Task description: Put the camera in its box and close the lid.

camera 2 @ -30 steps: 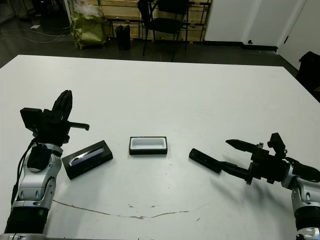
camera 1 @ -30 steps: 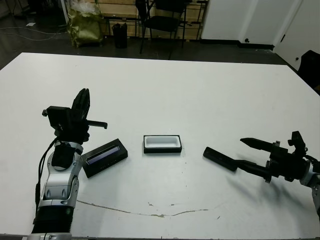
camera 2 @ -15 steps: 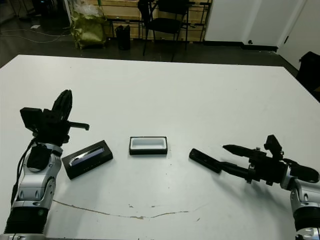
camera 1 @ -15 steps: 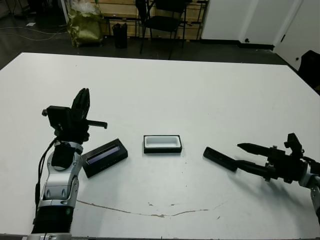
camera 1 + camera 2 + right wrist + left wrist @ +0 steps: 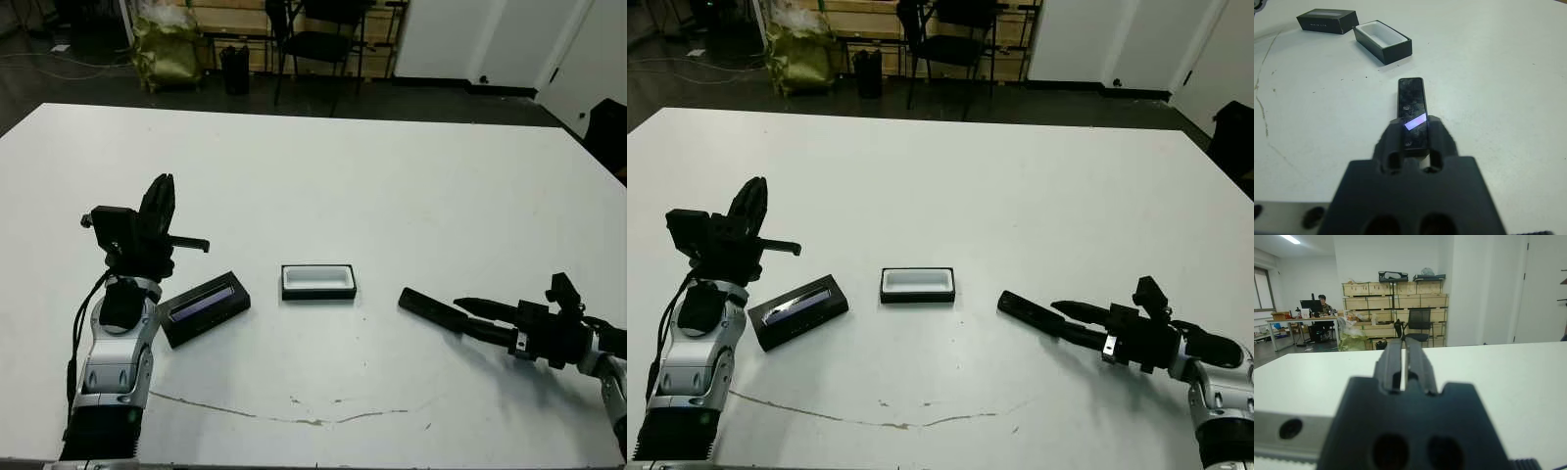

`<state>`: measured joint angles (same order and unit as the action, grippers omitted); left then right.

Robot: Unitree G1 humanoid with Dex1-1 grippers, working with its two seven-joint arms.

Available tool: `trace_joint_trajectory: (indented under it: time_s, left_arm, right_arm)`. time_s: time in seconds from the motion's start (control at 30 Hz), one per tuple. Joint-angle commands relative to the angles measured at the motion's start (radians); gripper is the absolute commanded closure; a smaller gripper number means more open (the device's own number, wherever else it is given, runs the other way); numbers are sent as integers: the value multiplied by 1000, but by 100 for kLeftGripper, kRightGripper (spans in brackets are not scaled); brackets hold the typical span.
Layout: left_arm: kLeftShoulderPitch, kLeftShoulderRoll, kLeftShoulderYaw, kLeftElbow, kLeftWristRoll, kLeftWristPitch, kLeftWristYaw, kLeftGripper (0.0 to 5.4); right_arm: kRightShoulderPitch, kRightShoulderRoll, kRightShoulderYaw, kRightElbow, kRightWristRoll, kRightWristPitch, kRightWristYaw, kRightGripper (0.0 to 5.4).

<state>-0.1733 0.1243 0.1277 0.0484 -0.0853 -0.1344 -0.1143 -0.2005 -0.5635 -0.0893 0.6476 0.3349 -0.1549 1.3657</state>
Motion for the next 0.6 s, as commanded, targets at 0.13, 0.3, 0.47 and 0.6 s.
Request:
trace_joint_trajectory:
  time_s: [0.13,0.3,0.47,0.6]
  left_arm:
    - [22,9,-3,-23,10,49,4,540]
    - [25,6,-4,-33,6,57,2,540]
    - [24,7,-5,-25,8,42,-1,540]
    - [23,3,-6,-23,10,45,6,540]
  right_arm:
    - [11,3,1,20,-9,-55,9,539]
    - [15,-13,28,16,-60,-75,-29,539]
    - [16,-8,33,20,-44,-50,-17,539]
    - [40,-7,31,-13,-78,-55,-112,539]
